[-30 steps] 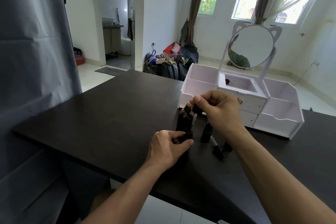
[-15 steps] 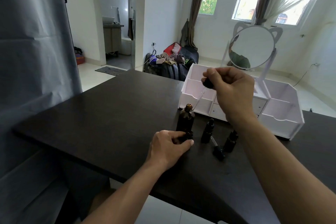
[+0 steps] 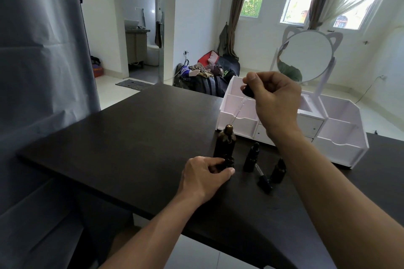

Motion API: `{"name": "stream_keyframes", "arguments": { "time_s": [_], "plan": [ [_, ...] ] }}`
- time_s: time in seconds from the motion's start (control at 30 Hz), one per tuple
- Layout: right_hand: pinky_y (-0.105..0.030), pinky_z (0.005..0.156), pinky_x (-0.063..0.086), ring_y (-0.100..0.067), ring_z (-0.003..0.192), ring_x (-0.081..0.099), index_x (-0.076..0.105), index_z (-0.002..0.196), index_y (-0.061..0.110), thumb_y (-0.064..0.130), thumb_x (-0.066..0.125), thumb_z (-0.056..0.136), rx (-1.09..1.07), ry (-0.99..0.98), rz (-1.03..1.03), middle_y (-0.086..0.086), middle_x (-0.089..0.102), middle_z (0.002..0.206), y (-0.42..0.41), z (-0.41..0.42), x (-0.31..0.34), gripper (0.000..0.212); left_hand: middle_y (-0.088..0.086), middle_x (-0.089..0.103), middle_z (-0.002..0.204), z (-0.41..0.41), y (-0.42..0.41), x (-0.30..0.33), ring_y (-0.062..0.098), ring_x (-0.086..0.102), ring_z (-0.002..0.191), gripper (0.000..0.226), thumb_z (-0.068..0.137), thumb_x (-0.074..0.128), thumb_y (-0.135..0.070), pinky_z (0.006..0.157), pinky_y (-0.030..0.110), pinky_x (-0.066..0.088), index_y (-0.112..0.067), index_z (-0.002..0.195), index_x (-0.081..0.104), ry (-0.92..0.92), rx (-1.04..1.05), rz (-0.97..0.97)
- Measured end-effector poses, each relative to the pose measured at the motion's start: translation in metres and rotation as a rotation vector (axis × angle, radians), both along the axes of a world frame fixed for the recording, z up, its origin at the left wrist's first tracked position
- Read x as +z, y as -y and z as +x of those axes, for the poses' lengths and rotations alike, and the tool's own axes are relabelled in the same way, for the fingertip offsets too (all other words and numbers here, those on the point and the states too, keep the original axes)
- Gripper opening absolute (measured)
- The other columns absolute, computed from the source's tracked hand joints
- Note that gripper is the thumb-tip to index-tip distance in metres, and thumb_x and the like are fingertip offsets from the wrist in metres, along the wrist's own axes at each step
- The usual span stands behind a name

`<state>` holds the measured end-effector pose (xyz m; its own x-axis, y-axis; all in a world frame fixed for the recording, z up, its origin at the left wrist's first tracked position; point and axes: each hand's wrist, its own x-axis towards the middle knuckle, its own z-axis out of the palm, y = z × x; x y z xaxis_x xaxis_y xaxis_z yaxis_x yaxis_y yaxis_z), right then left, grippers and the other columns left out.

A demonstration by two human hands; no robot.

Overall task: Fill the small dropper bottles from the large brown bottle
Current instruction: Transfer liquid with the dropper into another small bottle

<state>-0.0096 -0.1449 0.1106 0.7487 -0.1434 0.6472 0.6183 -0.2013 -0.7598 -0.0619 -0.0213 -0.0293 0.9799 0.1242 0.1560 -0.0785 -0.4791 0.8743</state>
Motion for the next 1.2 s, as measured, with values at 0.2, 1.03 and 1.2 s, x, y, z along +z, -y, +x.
{"name": "stream_keyframes", "arguments": {
  "time_s": [0.2, 1.03, 1.2],
  "plan": [
    [-0.04, 0.079, 0.061, -0.016, 0.073, 0.073, 0.07, 0.088, 0.017, 0.02, 0.068, 0.092, 0.01, -0.042, -0.068, 0.0, 0.074, 0.079, -0.002, 0.004, -0.01, 0.006, -0.013, 0.066, 0.073, -0.003, 0.0, 0.002, -0.001, 0.062, 0.072, 0.032, 0.078, 0.076, -0.045, 0.07, 0.019, 0.052, -0.034, 0.108, 0.073, -0.007, 0.001, 0.0],
    [-0.045, 0.087, 0.058, -0.018, 0.09, 0.072, 0.072, 0.101, 0.01, 0.025, 0.063, 0.094, 0.078, -0.261, -0.259, -0.003, 0.075, 0.093, -0.006, 0.019, -0.076, 0.019, -0.017, 0.066, 0.079, -0.002, -0.001, 0.001, -0.001, 0.063, 0.077, 0.037, 0.078, 0.075, -0.045, 0.073, 0.023, 0.055, -0.031, 0.112, 0.071, -0.031, -0.026, -0.041],
    [-0.047, 0.082, 0.059, -0.018, 0.084, 0.072, 0.075, 0.093, 0.011, 0.024, 0.067, 0.091, 0.074, -0.253, -0.233, -0.003, 0.075, 0.085, -0.006, 0.017, -0.076, 0.015, -0.014, 0.068, 0.077, -0.002, -0.001, 0.001, -0.001, 0.064, 0.073, 0.034, 0.078, 0.076, -0.046, 0.07, 0.023, 0.055, -0.033, 0.109, 0.072, -0.029, -0.018, -0.047]
  ]
}}
